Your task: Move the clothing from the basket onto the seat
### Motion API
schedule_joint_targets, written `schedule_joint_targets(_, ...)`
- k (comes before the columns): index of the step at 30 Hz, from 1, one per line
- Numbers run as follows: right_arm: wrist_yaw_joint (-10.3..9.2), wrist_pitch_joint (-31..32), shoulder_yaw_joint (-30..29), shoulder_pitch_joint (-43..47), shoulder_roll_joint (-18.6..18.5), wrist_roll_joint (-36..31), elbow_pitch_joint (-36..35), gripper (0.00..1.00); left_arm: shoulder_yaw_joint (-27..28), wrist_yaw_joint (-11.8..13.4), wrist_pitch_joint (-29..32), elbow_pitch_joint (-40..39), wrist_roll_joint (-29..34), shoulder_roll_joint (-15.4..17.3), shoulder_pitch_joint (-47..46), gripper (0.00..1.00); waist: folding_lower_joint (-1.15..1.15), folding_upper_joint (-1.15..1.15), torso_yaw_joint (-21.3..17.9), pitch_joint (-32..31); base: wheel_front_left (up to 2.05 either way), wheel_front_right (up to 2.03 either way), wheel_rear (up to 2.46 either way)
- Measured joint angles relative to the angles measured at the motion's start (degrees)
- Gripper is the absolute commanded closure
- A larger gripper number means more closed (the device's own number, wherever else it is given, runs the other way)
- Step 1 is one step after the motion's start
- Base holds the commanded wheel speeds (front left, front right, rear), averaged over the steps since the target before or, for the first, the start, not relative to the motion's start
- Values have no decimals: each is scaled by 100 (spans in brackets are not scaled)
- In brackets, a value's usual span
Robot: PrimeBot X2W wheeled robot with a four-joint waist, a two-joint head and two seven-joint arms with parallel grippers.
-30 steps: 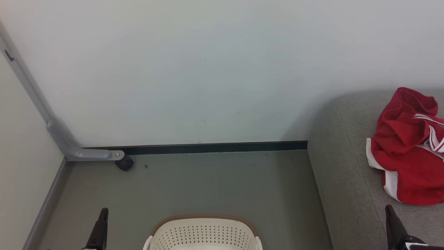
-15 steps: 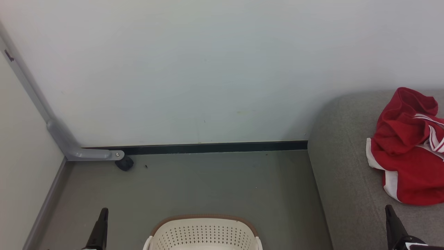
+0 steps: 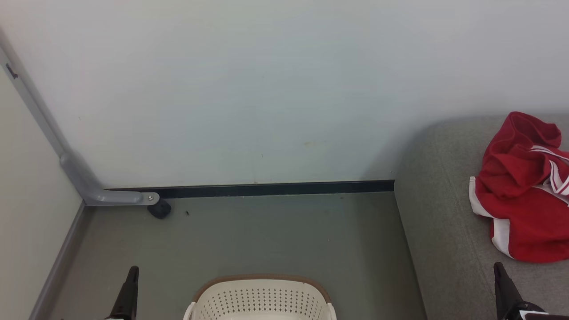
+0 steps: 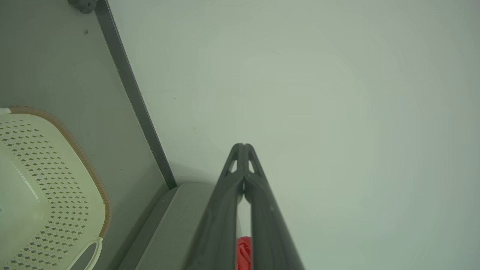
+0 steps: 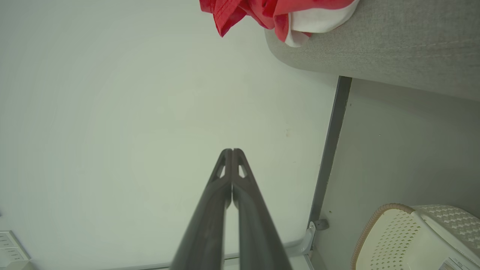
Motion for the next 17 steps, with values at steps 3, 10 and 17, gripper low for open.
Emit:
schedule_joint_targets(3,0,0,0,0,0,0,-1,100,0,0,0,0,0,0,0,100,0,0,0,0,0,0,0)
schedule_joint_targets(10,0,0,0,0,0,0,-1,100,0,0,0,0,0,0,0,100,0,0,0,0,0,0,0)
schedule_joint_targets(17,0,0,0,0,0,0,-1,100,0,0,0,0,0,0,0,100,0,0,0,0,0,0,0)
